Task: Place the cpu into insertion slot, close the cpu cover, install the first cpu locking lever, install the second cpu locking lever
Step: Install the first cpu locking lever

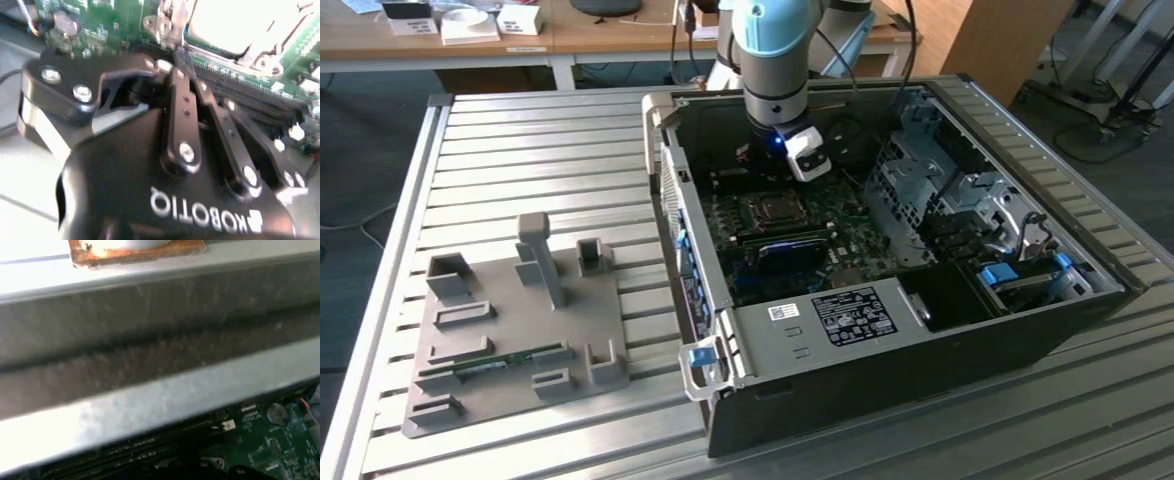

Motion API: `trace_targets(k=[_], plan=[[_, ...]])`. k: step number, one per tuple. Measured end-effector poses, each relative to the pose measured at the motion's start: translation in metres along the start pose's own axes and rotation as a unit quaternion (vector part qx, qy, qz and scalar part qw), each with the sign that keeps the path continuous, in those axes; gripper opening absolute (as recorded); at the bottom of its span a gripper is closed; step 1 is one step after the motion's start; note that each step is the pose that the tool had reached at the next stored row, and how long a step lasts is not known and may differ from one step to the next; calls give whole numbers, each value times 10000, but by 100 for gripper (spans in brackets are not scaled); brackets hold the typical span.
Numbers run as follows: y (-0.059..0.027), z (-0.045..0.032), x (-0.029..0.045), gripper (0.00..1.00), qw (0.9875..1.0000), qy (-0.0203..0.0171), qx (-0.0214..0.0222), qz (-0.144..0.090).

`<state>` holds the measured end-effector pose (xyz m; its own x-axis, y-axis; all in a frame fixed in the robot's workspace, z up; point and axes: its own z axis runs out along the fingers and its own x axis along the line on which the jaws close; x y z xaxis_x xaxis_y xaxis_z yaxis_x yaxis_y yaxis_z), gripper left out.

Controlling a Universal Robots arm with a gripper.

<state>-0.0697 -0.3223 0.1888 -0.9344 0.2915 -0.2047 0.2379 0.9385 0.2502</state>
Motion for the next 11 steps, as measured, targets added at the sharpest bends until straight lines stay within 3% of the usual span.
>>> trace_targets(k=[11], plan=[[10, -47, -9, 11, 10000, 5, -2, 3]])
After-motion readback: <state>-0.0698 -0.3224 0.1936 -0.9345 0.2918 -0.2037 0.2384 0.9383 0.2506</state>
